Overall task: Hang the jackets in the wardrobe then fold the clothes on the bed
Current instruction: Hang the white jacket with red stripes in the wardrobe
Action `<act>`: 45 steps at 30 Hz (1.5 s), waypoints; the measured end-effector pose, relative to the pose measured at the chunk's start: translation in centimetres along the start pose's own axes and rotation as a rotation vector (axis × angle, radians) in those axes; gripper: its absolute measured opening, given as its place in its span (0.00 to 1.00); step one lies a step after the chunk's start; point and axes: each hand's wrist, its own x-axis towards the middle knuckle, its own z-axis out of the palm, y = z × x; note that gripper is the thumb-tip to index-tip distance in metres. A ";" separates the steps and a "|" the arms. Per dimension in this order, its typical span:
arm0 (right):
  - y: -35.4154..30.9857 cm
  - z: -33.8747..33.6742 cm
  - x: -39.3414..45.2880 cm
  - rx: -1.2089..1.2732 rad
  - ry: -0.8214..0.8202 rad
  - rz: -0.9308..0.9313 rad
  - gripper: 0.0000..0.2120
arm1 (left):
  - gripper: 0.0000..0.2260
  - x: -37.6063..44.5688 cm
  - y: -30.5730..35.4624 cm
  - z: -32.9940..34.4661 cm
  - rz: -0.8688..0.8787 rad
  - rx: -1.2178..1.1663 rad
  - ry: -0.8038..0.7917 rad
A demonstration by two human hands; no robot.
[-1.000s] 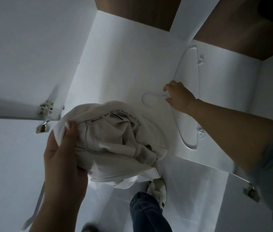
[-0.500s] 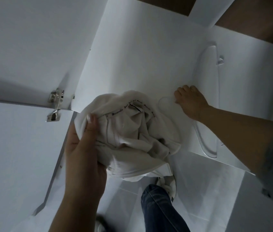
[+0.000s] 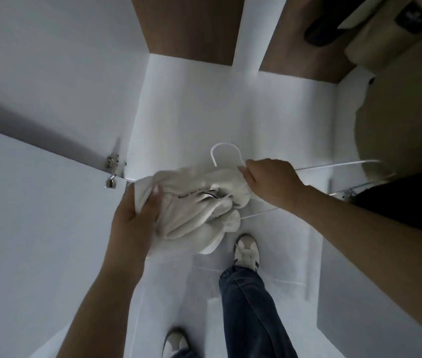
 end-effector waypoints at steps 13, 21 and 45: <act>-19.9 -30.1 -22.6 0.345 0.105 0.117 0.13 | 0.06 -23.3 23.1 -16.2 0.199 -0.157 -0.046; -29.6 -47.4 -28.6 0.279 0.253 -0.115 0.11 | 0.05 -36.1 37.0 -24.6 0.463 0.046 -0.021; -33.6 -57.1 -34.9 0.588 0.779 -0.315 0.12 | 0.20 -47.9 55.6 -25.6 0.976 0.954 0.403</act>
